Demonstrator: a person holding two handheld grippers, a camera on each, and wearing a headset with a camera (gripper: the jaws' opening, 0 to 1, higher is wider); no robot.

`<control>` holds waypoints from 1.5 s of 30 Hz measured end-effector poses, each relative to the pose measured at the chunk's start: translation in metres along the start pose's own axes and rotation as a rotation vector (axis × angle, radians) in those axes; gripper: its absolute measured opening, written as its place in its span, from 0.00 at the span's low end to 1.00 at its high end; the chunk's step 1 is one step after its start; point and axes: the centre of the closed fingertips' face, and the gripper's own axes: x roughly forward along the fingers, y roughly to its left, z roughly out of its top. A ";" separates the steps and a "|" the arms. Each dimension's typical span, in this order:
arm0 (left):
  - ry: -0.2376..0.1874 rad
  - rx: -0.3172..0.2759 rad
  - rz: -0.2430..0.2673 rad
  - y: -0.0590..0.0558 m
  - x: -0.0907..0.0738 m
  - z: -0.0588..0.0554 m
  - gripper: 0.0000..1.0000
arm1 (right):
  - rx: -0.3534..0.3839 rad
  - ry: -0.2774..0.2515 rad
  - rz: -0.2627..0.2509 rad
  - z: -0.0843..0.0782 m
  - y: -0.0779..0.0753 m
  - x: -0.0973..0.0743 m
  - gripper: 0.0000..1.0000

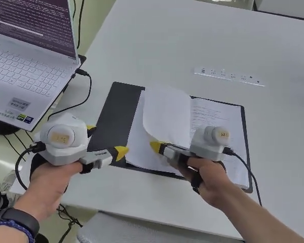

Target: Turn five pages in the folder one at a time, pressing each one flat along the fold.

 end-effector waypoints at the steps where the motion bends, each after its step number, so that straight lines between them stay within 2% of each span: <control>1: 0.001 -0.001 0.000 0.000 0.000 -0.001 0.65 | 0.004 0.004 0.002 -0.001 0.000 0.002 0.00; 6: 0.006 -0.019 0.008 0.005 -0.002 -0.005 0.65 | 0.030 0.010 0.007 -0.003 0.002 0.016 0.00; 9: -0.001 -0.045 0.009 0.009 -0.004 -0.006 0.64 | 0.090 0.005 0.012 -0.002 0.001 0.025 0.00; 15: 0.001 -0.057 0.022 0.017 -0.007 -0.010 0.64 | 0.132 0.005 0.011 -0.001 0.000 0.043 0.00; 21: -0.004 -0.104 0.041 0.028 -0.010 -0.016 0.64 | 0.163 0.021 -0.039 -0.011 -0.008 0.053 0.00; 35: 0.011 -0.110 0.033 0.029 -0.008 -0.020 0.63 | 0.226 0.058 -0.119 -0.034 -0.035 0.069 0.01; 39: 0.017 -0.107 0.028 0.028 -0.006 -0.020 0.63 | 0.215 0.040 -0.084 -0.032 -0.026 0.073 0.07; 42: 0.024 -0.100 0.024 0.027 -0.004 -0.021 0.63 | 0.231 0.031 -0.043 -0.029 -0.017 0.075 0.17; 45: 0.027 -0.098 0.019 0.026 -0.002 -0.021 0.63 | 0.216 0.025 -0.015 -0.029 -0.010 0.074 0.24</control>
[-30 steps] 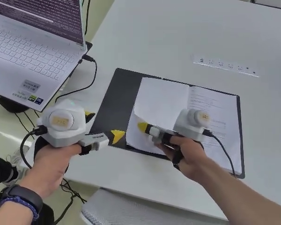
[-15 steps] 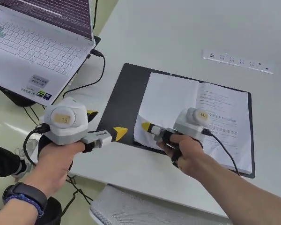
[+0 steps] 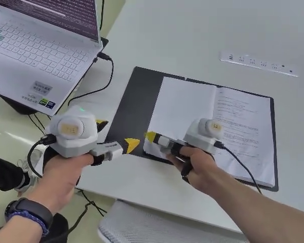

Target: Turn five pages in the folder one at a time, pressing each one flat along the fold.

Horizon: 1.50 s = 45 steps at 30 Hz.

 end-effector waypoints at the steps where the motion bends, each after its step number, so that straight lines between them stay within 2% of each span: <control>1: 0.001 0.003 -0.002 -0.001 0.001 0.000 0.63 | -0.006 -0.006 0.018 0.000 0.004 -0.001 0.27; 4: 0.014 0.023 -0.015 -0.005 0.005 -0.002 0.63 | 0.025 -0.005 0.077 -0.004 0.015 -0.004 0.35; 5: 0.017 0.028 -0.018 -0.006 0.006 -0.002 0.63 | 0.051 -0.002 0.113 -0.006 0.021 -0.006 0.38; 7: 0.024 0.035 -0.026 -0.009 0.008 -0.004 0.62 | 0.049 -0.008 0.114 -0.006 0.021 -0.010 0.41; 12: 0.037 0.051 -0.043 -0.014 0.015 -0.005 0.59 | -0.040 -0.024 0.138 -0.002 0.028 -0.029 0.39; 15: 0.024 0.041 -0.051 -0.015 0.019 -0.003 0.54 | -0.015 -0.077 0.141 0.009 0.024 -0.044 0.38; 16: 0.026 0.036 -0.053 -0.014 0.024 -0.004 0.53 | -0.003 -0.117 0.135 0.017 0.021 -0.052 0.38; 18: 0.040 0.039 -0.062 -0.016 0.030 -0.008 0.51 | -0.009 -0.145 0.122 0.022 0.016 -0.064 0.36; 23: 0.044 0.059 -0.115 -0.032 0.039 -0.008 0.40 | -0.014 -0.169 0.073 0.028 -0.003 -0.091 0.33; 29: 0.083 0.122 -0.151 -0.046 0.056 -0.013 0.29 | -0.033 -0.186 0.027 0.032 -0.020 -0.115 0.31; 32: 0.108 0.149 -0.158 -0.049 0.065 -0.019 0.20 | -0.034 -0.189 0.014 0.032 -0.025 -0.122 0.30; 33: 0.131 0.163 -0.157 -0.048 0.070 -0.024 0.15 | -0.032 -0.191 0.009 0.031 -0.028 -0.125 0.30; 34: 0.132 0.163 -0.159 -0.049 0.073 -0.026 0.09 | -0.030 -0.193 0.005 0.031 -0.029 -0.126 0.30; 39: 0.157 0.129 -0.154 -0.049 0.084 -0.036 0.04 | -0.023 -0.194 -0.007 0.027 -0.032 -0.131 0.29; 42: 0.183 0.081 -0.135 -0.045 0.088 -0.046 0.00 | -0.032 -0.190 -0.012 0.025 -0.033 -0.131 0.28; 45: 0.208 0.089 -0.125 -0.043 0.090 -0.057 0.00 | -0.029 -0.196 -0.011 0.027 -0.034 -0.132 0.28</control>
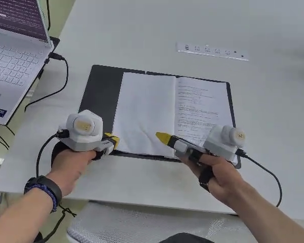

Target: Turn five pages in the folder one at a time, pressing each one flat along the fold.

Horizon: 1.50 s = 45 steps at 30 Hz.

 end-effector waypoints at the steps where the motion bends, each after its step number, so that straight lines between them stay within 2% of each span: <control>1: 0.003 0.003 -0.003 -0.001 0.000 -0.002 0.00 | 0.000 -0.001 0.000 0.000 0.000 0.000 0.28; 4: 0.006 0.006 0.001 -0.001 0.001 -0.006 0.00 | -0.009 0.002 -0.002 0.001 -0.001 0.000 0.27; 5: 0.006 -0.016 0.007 -0.001 0.000 -0.005 0.00 | -0.007 0.001 -0.003 0.002 -0.002 0.000 0.27; 8: 0.005 -0.033 0.010 0.000 -0.001 -0.005 0.00 | 0.001 -0.006 -0.006 0.003 -0.003 0.000 0.26; 13: -0.003 -0.014 0.016 0.000 -0.001 -0.005 0.00 | -0.008 -0.004 -0.010 0.004 -0.004 0.002 0.26; 16: -0.002 -0.044 0.005 0.002 -0.001 -0.004 0.00 | -0.055 -0.001 -0.044 0.005 -0.013 0.001 0.24; 22: -0.008 -0.056 -0.005 0.001 -0.001 -0.004 0.00 | -0.065 -0.001 -0.062 0.011 -0.023 0.001 0.18; 24: -0.004 -0.063 -0.010 0.001 0.000 -0.003 0.00 | -0.086 -0.002 -0.067 0.019 -0.027 0.003 0.16; 28: 0.008 -0.041 -0.006 0.001 0.000 -0.003 0.00 | -0.110 -0.014 -0.074 0.037 -0.035 0.010 0.12; 31: 0.000 -0.050 -0.001 0.002 0.002 -0.003 0.00 | -0.130 -0.042 -0.130 0.053 -0.052 0.015 0.08; 33: -0.010 -0.046 0.003 0.004 0.004 -0.004 0.00 | -0.111 -0.059 -0.137 0.059 -0.058 0.018 0.06; 38: -0.013 -0.082 0.002 0.005 0.005 -0.003 0.00 | -0.131 -0.067 -0.179 0.070 -0.071 0.025 0.00; 41: -0.020 -0.077 -0.002 0.003 0.004 -0.004 0.00 | -0.094 -0.097 -0.179 0.076 -0.076 0.030 0.00; 45: -0.033 -0.106 -0.002 0.002 0.003 -0.004 0.00 | -0.099 -0.084 -0.181 0.074 -0.078 0.038 0.00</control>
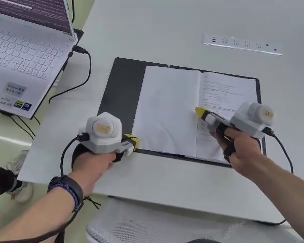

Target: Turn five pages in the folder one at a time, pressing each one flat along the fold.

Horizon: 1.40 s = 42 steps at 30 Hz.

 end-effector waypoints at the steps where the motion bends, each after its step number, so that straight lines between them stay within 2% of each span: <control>1: -0.002 -0.001 0.002 0.000 0.000 0.000 0.00 | -0.001 0.002 0.000 0.000 0.000 0.001 0.00; 4: -0.003 -0.006 0.008 0.001 0.001 0.000 0.00 | -0.004 0.014 -0.009 -0.003 -0.005 0.002 0.00; 5: -0.001 -0.008 0.009 0.001 0.001 0.000 0.00 | 0.029 -0.007 0.007 0.000 -0.004 0.004 0.00; 9: 0.008 -0.008 0.009 0.005 0.003 -0.001 0.00 | 0.001 -0.001 0.014 0.001 -0.002 0.005 0.00; 12: 0.009 0.011 0.007 0.006 0.003 -0.001 0.00 | 0.008 -0.032 0.012 0.008 -0.006 0.008 0.00; 13: 0.009 0.011 0.007 0.006 0.004 -0.001 0.00 | 0.021 -0.038 0.020 0.008 -0.001 0.009 0.00; 15: 0.011 0.009 0.008 0.007 0.004 -0.001 0.00 | 0.019 -0.043 0.021 0.012 -0.002 0.013 0.00; 18: 0.015 0.007 0.011 0.008 0.005 -0.001 0.00 | 0.022 -0.056 0.012 0.018 -0.006 0.018 0.00; 25: 0.026 0.014 0.018 0.008 0.007 -0.002 0.00 | 0.054 -0.100 0.008 0.026 -0.001 0.023 0.00; 30: 0.029 0.006 0.025 0.009 0.007 -0.002 0.00 | 0.102 -0.153 -0.010 0.039 -0.004 0.032 0.00; 36: 0.041 -0.015 0.035 0.009 0.008 -0.002 0.00 | 0.111 -0.173 -0.019 0.047 -0.007 0.039 0.00; 42: 0.066 0.013 0.054 0.009 0.009 -0.002 0.00 | 0.129 -0.209 -0.046 0.058 -0.017 0.049 0.00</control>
